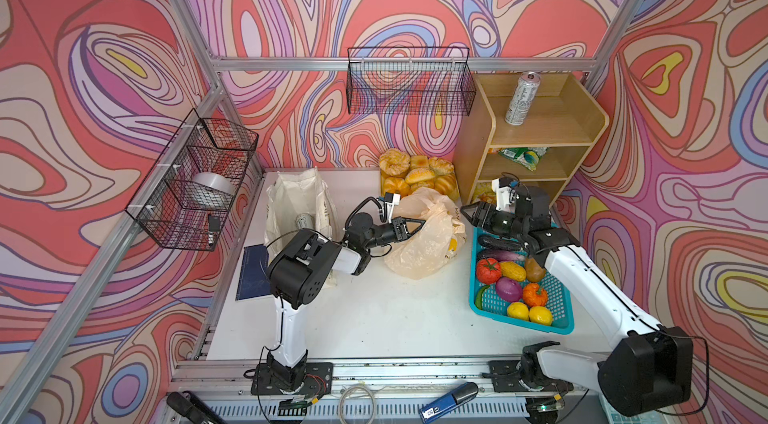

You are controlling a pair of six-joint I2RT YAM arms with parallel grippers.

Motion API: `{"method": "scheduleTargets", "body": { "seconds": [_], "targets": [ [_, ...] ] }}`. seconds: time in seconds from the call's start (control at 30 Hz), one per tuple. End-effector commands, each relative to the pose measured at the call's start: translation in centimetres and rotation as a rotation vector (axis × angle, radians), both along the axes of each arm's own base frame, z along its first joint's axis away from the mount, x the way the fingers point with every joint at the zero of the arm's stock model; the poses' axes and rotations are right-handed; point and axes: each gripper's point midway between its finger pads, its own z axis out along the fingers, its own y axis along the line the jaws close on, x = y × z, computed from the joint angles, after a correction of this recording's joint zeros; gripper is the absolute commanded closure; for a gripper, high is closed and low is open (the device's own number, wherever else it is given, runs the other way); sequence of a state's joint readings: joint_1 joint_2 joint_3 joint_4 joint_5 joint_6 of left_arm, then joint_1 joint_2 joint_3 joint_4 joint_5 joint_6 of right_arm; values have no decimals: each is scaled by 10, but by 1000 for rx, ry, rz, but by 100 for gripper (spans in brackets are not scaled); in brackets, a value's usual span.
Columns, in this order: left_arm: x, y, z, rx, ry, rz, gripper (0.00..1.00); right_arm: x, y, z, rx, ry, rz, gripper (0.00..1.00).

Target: Place the mixed food into the grocery bags and tie them

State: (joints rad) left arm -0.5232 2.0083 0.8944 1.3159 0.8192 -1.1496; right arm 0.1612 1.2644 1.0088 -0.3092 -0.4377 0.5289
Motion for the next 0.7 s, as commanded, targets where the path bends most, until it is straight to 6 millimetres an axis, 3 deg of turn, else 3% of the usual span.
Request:
{"method": "scheduleTargets", "body": {
  "seconds": [0.0, 0.17, 0.4, 0.53, 0.6, 0.63, 0.67],
  "targets": [
    [-7, -6, 11, -20, -70, -37, 100, 6, 18, -5, -2, 41, 67, 34],
    [-9, -8, 15, -21, -87, -49, 100, 10, 44, -19, -35, 85, 127, 32],
    [-14, -11, 18, -23, -100, -67, 100, 10, 59, -43, -58, 141, 158, 36],
    [-18, -15, 21, -25, -110, -91, 100, 12, 65, -54, -61, 164, 177, 50],
    [-20, -18, 22, -28, -114, -100, 100, 14, 69, -60, -55, 179, 189, 52],
    [-20, -19, 22, -28, -117, -106, 100, 15, 71, -62, -53, 183, 194, 57],
    [-21, -19, 22, -28, -119, -107, 100, 15, 72, -65, -54, 189, 197, 70]
  ]
}}
